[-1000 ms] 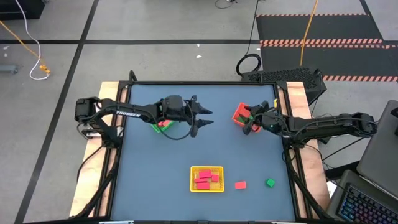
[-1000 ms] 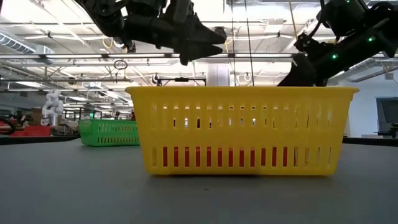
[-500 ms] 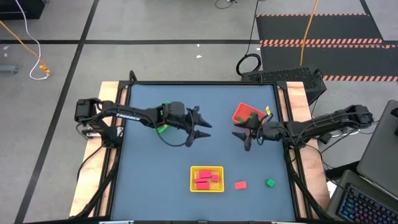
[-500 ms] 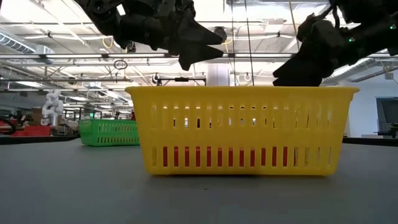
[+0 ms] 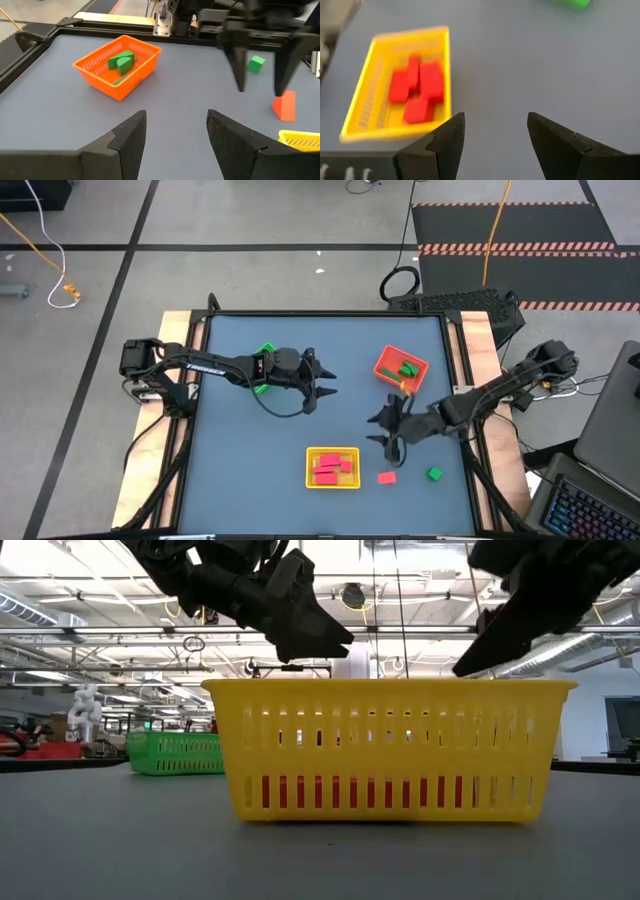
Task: Sort & place blocks by color
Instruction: Put the orange block into the green bin
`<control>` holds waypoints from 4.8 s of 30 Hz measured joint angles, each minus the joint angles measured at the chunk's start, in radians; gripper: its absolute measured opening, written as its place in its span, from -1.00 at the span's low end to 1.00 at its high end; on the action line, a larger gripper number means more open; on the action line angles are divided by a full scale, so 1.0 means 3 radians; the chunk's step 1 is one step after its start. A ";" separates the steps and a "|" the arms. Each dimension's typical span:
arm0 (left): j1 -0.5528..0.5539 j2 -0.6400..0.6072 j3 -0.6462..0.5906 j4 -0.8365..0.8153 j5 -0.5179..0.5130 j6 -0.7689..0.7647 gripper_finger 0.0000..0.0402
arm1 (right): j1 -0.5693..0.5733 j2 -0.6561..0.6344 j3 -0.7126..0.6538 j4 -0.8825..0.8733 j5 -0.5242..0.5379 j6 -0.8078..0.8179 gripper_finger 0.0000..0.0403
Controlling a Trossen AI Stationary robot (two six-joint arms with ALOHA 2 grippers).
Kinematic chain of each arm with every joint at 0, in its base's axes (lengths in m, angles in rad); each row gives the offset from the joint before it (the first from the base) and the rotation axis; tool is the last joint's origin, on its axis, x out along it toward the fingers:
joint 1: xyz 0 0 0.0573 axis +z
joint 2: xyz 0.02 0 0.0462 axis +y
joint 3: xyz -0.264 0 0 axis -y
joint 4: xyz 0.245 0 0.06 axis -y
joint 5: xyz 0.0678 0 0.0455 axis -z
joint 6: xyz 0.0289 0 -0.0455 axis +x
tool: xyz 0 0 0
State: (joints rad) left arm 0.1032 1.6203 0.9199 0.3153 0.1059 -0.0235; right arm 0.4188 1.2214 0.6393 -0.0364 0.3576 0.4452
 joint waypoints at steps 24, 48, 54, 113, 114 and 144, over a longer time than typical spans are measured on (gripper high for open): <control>-0.0222 -0.0399 0.0000 -0.0150 0.0001 -0.0016 0.04 | 0.0974 0.1271 0.1605 -0.2090 -0.0768 0.1241 0.04; -0.0305 -0.0455 0.0000 -0.0348 -0.0008 0.0069 0.04 | 0.1098 0.1741 0.1605 -0.2162 -0.0652 0.1140 0.01; -0.0305 -0.0455 0.0000 -0.0351 -0.0009 0.0071 0.04 | 0.1098 0.1747 0.1605 -0.2150 -0.0588 0.1093 -0.36; -0.1028 -0.0551 0.0001 -0.0257 -0.1129 0.1494 0.04 | -0.0154 0.0722 0.0771 0.1283 0.1150 -0.2672 -0.41; -0.1028 -0.0551 0.0001 -0.0245 -0.1128 0.1492 0.04 | -0.0156 0.0722 0.0771 0.1285 0.1147 -0.2670 -0.41; -0.1021 -0.0556 0.0000 -0.0154 -0.1188 0.1417 -0.39 | -0.0176 0.0722 0.0771 0.1508 0.1074 -0.2671 -0.37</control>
State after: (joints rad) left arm -0.2031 1.4536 0.9199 0.2691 -0.2504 0.4015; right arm 0.3660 1.4380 0.8707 0.4162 0.6800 -0.3561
